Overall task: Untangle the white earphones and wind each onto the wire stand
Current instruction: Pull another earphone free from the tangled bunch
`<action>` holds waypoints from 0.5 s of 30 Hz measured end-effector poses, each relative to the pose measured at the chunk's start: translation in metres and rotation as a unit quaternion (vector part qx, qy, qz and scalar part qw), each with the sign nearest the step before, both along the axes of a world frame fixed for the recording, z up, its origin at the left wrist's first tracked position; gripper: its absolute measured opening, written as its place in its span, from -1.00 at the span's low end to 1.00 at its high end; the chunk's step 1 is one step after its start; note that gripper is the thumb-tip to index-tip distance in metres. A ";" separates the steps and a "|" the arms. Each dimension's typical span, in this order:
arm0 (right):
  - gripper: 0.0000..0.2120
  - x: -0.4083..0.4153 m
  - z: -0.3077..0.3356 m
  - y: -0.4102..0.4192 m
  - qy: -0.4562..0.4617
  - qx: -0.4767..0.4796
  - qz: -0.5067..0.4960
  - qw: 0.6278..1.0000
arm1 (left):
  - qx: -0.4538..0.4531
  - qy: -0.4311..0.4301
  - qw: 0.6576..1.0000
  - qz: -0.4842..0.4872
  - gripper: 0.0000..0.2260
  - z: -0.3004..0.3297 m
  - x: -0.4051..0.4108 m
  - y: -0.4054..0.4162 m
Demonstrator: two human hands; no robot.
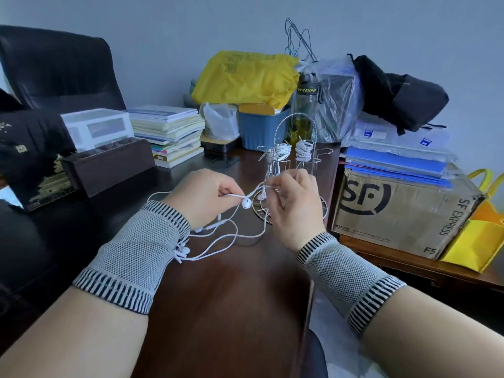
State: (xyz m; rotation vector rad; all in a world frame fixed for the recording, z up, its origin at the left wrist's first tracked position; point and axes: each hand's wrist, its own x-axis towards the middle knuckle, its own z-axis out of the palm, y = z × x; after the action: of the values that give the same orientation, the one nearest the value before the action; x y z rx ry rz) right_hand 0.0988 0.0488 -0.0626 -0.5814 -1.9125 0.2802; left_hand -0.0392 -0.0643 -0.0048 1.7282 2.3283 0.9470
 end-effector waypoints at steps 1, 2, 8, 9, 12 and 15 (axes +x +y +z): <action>-0.89 0.005 0.007 -0.001 -0.009 -0.005 0.022 1.000 | -0.002 -0.002 1.000 -0.004 -0.95 0.002 0.004 -0.001; -0.90 0.008 0.013 -0.002 -0.020 -0.017 0.047 0.999 | -0.005 -0.004 1.000 -0.008 -0.94 0.003 0.008 -0.002; -0.87 0.021 0.043 -0.011 -0.074 -0.203 0.163 0.963 | 0.021 -0.044 0.998 -0.026 -0.93 0.006 0.028 -0.007; -0.84 0.024 0.045 -0.011 -0.065 -0.250 0.183 0.949 | 0.038 -0.054 0.998 -0.014 -0.93 0.005 0.030 -0.008; -0.81 0.034 0.050 -0.013 -0.024 -0.408 0.211 0.888 | 0.077 -0.071 0.994 0.032 -0.94 0.002 0.033 -0.009; -0.83 0.044 0.046 -0.014 -0.033 -0.509 0.222 0.831 | 0.073 -0.060 0.994 0.053 -0.93 0.000 0.033 -0.009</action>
State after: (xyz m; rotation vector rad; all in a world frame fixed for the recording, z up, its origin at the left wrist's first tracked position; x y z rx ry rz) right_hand 0.1427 0.0347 -0.0162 -0.8093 -1.8312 1.6642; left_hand -0.0062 -0.0735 -0.0052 1.5581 2.3467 1.2335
